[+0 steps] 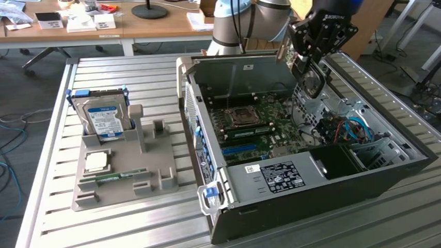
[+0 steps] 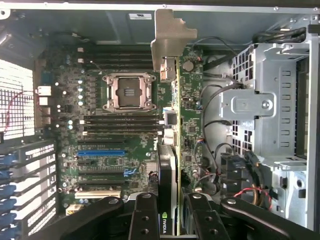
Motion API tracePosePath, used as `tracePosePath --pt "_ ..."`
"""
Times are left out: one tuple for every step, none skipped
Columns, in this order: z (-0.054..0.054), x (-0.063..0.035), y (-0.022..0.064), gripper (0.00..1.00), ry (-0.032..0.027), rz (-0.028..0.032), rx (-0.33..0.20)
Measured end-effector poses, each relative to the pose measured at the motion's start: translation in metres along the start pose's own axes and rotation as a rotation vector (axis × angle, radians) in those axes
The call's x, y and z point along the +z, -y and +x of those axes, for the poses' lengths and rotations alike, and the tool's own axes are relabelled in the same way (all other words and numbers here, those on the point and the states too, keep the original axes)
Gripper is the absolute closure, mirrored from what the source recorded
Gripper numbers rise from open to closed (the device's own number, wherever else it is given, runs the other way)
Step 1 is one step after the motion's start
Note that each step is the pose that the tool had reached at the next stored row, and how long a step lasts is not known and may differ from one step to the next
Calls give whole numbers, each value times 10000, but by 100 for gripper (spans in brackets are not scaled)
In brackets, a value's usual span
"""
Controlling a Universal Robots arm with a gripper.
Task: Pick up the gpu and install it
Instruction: 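Pick up the gpu and move the gpu toward the slot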
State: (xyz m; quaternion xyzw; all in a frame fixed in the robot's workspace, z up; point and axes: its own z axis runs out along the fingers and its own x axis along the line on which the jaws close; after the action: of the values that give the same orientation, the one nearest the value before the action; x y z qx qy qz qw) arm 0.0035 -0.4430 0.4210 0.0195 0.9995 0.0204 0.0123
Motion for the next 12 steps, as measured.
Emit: tracePosePath --pt "-14 0 -1 73 0 0 0" --pt "-26 1 -1 73 0 0 0" --pt "-38 1 -2 73 -1 0 1" --pt "-50 1 -2 73 0 0 1" --pt "-60 2 -3 73 0 0 0" --pt "-68 2 -3 73 0 -1 0" --pt "-76 2 -3 73 0 -1 0" --pt "-85 3 -4 73 0 -1 0" --pt "-97 3 -4 73 0 -1 2" --pt "-114 4 -5 73 0 -1 1" --pt "-247 7 -10 73 0 -1 1" --pt "-269 7 -10 73 0 -1 1"
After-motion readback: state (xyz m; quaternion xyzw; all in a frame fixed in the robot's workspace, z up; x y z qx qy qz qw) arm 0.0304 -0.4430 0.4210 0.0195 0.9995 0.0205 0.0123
